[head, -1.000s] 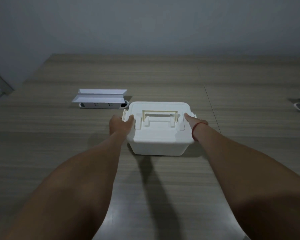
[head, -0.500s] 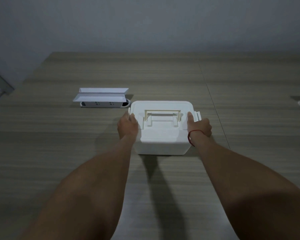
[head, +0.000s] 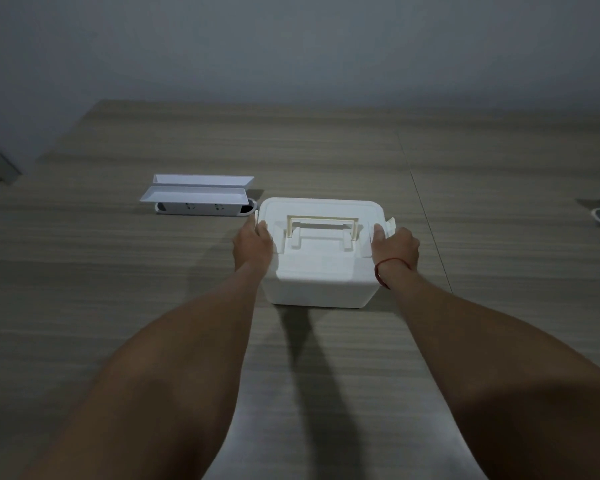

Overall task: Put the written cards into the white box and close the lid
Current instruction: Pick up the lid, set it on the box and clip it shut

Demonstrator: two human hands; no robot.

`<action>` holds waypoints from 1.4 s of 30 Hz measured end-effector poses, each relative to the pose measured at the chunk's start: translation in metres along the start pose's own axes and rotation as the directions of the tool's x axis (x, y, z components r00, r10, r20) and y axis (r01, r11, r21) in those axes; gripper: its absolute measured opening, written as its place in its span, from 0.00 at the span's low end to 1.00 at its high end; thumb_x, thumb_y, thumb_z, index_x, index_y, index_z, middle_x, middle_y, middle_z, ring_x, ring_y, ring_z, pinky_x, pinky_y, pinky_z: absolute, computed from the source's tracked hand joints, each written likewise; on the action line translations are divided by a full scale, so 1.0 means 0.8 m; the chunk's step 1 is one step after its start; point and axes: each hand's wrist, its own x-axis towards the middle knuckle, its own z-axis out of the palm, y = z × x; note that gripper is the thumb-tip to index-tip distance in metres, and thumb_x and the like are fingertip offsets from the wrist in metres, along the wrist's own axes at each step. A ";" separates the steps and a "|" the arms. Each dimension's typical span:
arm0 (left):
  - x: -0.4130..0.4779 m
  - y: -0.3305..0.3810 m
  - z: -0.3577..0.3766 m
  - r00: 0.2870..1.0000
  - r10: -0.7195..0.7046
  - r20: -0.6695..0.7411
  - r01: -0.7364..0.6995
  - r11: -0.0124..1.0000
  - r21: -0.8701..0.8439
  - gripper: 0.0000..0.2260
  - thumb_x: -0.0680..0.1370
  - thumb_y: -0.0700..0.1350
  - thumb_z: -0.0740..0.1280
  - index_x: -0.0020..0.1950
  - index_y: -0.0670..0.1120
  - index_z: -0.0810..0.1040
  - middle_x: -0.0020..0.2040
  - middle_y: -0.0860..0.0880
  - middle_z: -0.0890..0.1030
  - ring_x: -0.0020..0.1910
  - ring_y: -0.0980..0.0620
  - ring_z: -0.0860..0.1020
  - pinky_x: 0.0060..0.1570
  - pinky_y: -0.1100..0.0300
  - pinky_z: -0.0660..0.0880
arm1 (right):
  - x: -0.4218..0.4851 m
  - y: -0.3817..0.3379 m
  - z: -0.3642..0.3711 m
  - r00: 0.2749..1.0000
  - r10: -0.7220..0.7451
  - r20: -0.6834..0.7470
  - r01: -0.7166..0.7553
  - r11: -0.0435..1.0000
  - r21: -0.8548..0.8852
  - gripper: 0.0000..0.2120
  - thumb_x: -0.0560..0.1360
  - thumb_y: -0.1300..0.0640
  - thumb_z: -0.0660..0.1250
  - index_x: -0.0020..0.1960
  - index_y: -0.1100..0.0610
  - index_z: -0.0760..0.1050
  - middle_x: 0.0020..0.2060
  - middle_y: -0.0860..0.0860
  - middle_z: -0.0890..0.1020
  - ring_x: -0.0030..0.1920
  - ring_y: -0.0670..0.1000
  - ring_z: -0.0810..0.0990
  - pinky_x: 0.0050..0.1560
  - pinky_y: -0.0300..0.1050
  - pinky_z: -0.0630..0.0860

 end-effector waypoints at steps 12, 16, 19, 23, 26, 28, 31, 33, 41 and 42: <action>0.003 0.004 0.005 0.999 -0.027 0.021 0.026 0.998 0.057 0.20 0.83 0.46 0.52 0.76 0.47 0.64 0.69 0.41 0.74 0.69 0.41 0.71 0.65 0.51 0.68 | 0.004 -0.002 0.014 0.994 -0.088 -0.060 0.086 0.996 -0.023 0.17 0.81 0.53 0.56 0.63 0.62 0.73 0.60 0.60 0.79 0.61 0.62 0.77 0.56 0.51 0.74; 0.002 0.004 0.003 1.000 -0.022 0.020 0.020 0.995 0.101 0.20 0.83 0.47 0.51 0.75 0.47 0.65 0.66 0.40 0.75 0.65 0.40 0.73 0.62 0.49 0.70 | 0.004 -0.010 0.008 0.996 -0.069 -0.058 0.067 0.997 -0.034 0.16 0.82 0.56 0.57 0.65 0.61 0.74 0.62 0.62 0.78 0.63 0.63 0.76 0.58 0.52 0.74; 0.010 0.016 0.001 0.990 -0.136 0.047 0.128 0.982 0.138 0.22 0.82 0.52 0.51 0.72 0.43 0.67 0.68 0.39 0.74 0.67 0.38 0.72 0.67 0.45 0.67 | 0.003 -0.015 0.006 0.999 0.008 -0.034 -0.006 0.999 0.052 0.19 0.81 0.51 0.58 0.65 0.61 0.73 0.63 0.61 0.77 0.63 0.63 0.76 0.59 0.52 0.73; 0.021 0.044 0.010 0.934 -0.341 0.104 0.338 0.940 0.051 0.43 0.70 0.72 0.54 0.74 0.42 0.65 0.71 0.38 0.71 0.69 0.38 0.70 0.71 0.39 0.62 | -0.004 -0.031 0.016 0.994 0.104 0.043 -0.108 0.989 0.104 0.39 0.71 0.30 0.59 0.69 0.60 0.66 0.66 0.58 0.75 0.67 0.61 0.72 0.66 0.56 0.66; 0.012 0.048 0.014 0.930 -0.348 0.116 0.338 0.936 0.101 0.50 0.65 0.74 0.61 0.75 0.40 0.60 0.72 0.39 0.67 0.71 0.39 0.67 0.71 0.42 0.63 | -0.005 -0.033 0.022 0.990 0.112 0.084 -0.115 0.993 0.036 0.46 0.67 0.28 0.61 0.73 0.58 0.60 0.70 0.58 0.70 0.71 0.60 0.66 0.69 0.58 0.61; 0.008 0.045 0.012 0.942 -0.314 0.114 0.299 0.945 0.132 0.48 0.68 0.71 0.63 0.76 0.39 0.58 0.73 0.40 0.66 0.72 0.40 0.65 0.71 0.45 0.63 | -0.002 -0.032 0.022 0.987 0.112 0.111 -0.118 0.992 0.045 0.46 0.67 0.29 0.62 0.74 0.56 0.58 0.71 0.57 0.68 0.72 0.59 0.65 0.70 0.58 0.60; 0.000 0.038 0.007 0.969 -0.215 0.120 0.192 0.965 0.180 0.45 0.71 0.69 0.61 0.77 0.40 0.57 0.73 0.39 0.66 0.72 0.39 0.66 0.70 0.46 0.64 | 0.000 -0.029 0.021 0.988 0.091 0.126 -0.103 0.991 0.086 0.43 0.67 0.32 0.64 0.74 0.56 0.59 0.70 0.57 0.69 0.71 0.59 0.65 0.70 0.57 0.62; -0.009 0.026 0.006 0.990 -0.096 0.102 0.069 0.967 0.243 0.44 0.72 0.69 0.59 0.76 0.39 0.56 0.73 0.38 0.67 0.71 0.38 0.67 0.67 0.46 0.66 | -0.001 -0.022 0.020 0.992 0.048 0.115 -0.059 0.994 0.095 0.40 0.69 0.37 0.66 0.73 0.58 0.61 0.70 0.57 0.69 0.71 0.60 0.67 0.70 0.57 0.65; -0.013 0.002 0.009 0.991 0.120 0.062 -0.135 0.915 0.380 0.37 0.78 0.59 0.60 0.77 0.36 0.54 0.73 0.37 0.67 0.71 0.39 0.67 0.66 0.48 0.67 | -0.007 0.006 0.033 0.986 -0.155 -0.057 0.153 0.987 -0.043 0.30 0.74 0.43 0.66 0.66 0.63 0.66 0.66 0.59 0.74 0.66 0.60 0.73 0.60 0.53 0.72; -0.012 0.004 0.011 0.992 0.115 0.048 -0.125 0.916 0.381 0.36 0.78 0.58 0.59 0.77 0.36 0.54 0.73 0.37 0.67 0.71 0.39 0.67 0.66 0.48 0.67 | -0.006 0.004 0.036 0.985 -0.157 -0.078 0.154 0.987 -0.046 0.29 0.74 0.44 0.66 0.65 0.63 0.66 0.65 0.60 0.74 0.65 0.61 0.73 0.59 0.53 0.72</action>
